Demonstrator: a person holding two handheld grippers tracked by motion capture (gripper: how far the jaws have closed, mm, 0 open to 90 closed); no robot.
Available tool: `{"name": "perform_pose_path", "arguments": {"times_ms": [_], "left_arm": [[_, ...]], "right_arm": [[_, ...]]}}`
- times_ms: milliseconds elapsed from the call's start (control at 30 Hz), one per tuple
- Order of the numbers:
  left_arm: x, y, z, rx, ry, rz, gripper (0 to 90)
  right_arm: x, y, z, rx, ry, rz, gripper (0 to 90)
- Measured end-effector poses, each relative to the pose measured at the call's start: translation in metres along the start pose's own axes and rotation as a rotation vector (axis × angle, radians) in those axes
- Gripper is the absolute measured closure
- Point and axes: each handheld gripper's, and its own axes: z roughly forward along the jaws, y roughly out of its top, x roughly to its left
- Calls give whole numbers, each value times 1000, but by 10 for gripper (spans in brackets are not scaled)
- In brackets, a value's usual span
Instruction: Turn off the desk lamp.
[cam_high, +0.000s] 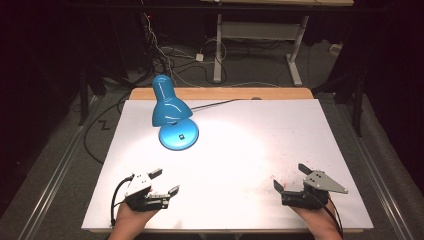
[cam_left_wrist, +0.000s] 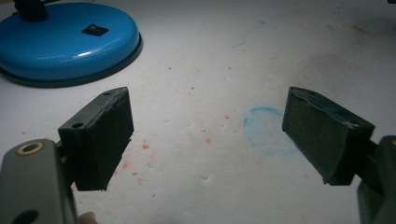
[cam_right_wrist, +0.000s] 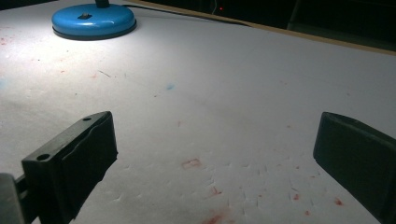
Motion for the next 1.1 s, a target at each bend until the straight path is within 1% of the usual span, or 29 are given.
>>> {"name": "perform_pose_path", "arguments": {"times_ms": [200, 267, 300, 367, 400, 433, 500, 733, 867, 1000, 1100], "left_arm": [[-1, 0, 0, -6, -8, 1, 192], [-1, 0, 0, -12, -4, -1, 227], [0, 1, -1, -20, 6, -10, 248], [0, 1, -1, -18, 14, -15, 288], [0, 1, 0, -18, 20, -20, 288], [0, 1, 0, -18, 30, -22, 327], [-1, 1, 0, -16, 38, -25, 369], [0, 2, -1, -24, 21, -45, 498], [1, 2, -1, -17, 3, -55, 579], [1, 2, 1, -2, -2, -48, 636], [3, 1, 2, 1, -5, -55, 684]], "right_arm": [[-1, 0, -1, 0, -1, 2, 2], [-1, 0, -1, -1, -2, 2, 2], [-1, -1, -1, -1, -2, 3, 2], [-1, -1, -1, 1, -2, 1, 2], [-1, -1, -1, 1, -2, 1, 2], [-1, -1, -1, 2, 0, -1, 2], [-1, -1, -1, 0, 0, -3, 2], [-1, -1, -1, 0, 0, 1, 2], [-1, 0, -1, -1, 1, 0, 2], [-1, 0, -1, -1, 1, 1, 2], [0, 0, -1, -2, 1, 1, 2]]}}
